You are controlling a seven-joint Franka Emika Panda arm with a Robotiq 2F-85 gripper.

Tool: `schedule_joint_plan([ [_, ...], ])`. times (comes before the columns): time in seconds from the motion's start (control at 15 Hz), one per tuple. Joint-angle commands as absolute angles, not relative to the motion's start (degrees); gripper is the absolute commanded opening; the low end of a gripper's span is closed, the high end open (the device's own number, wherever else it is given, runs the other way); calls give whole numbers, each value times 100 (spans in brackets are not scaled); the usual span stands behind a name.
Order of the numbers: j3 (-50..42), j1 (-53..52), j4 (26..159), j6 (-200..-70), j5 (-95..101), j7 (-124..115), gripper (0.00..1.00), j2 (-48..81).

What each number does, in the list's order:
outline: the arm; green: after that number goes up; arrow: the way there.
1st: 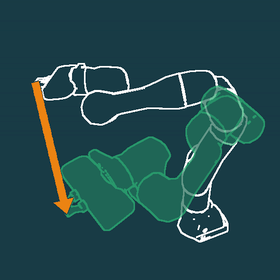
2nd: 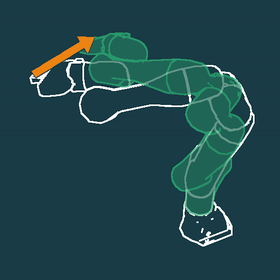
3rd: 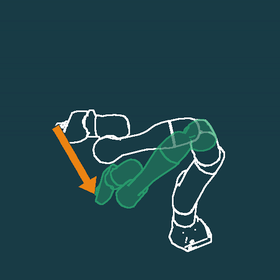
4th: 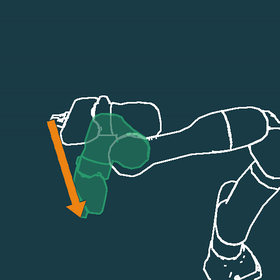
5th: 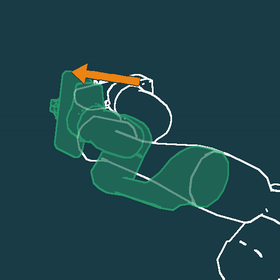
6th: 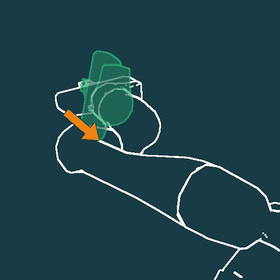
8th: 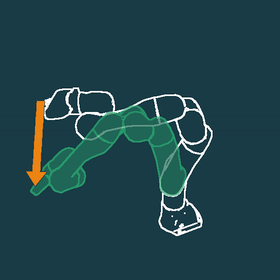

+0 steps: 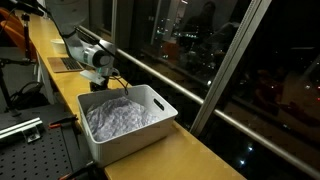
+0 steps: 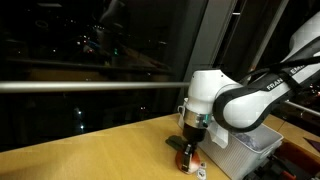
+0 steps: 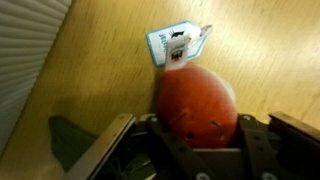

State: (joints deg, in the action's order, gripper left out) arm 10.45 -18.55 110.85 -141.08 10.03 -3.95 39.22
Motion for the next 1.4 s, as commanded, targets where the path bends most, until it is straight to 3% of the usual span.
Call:
schedule_joint_plan([
  [0.0, 1025, -1903, 11478, -13997, 921, -472, 20, 3157],
  [0.2, 879, -1881, 11837, -13745, 1033, -662, 2, 2276],
  [0.27, 828, -1842, 11941, -13655, 1065, -728, 6, 2005],
  [0.33, 780, -1790, 12044, -13521, 1091, -784, 3, 1712],
  [0.73, 576, -1081, 12725, -12827, 924, -585, 5, 107],
  [1.27, 585, -643, 12925, -12790, 893, -556, 5, -97],
  [1.33, 594, -651, 12933, -12802, 885, -568, 46, -54],
])
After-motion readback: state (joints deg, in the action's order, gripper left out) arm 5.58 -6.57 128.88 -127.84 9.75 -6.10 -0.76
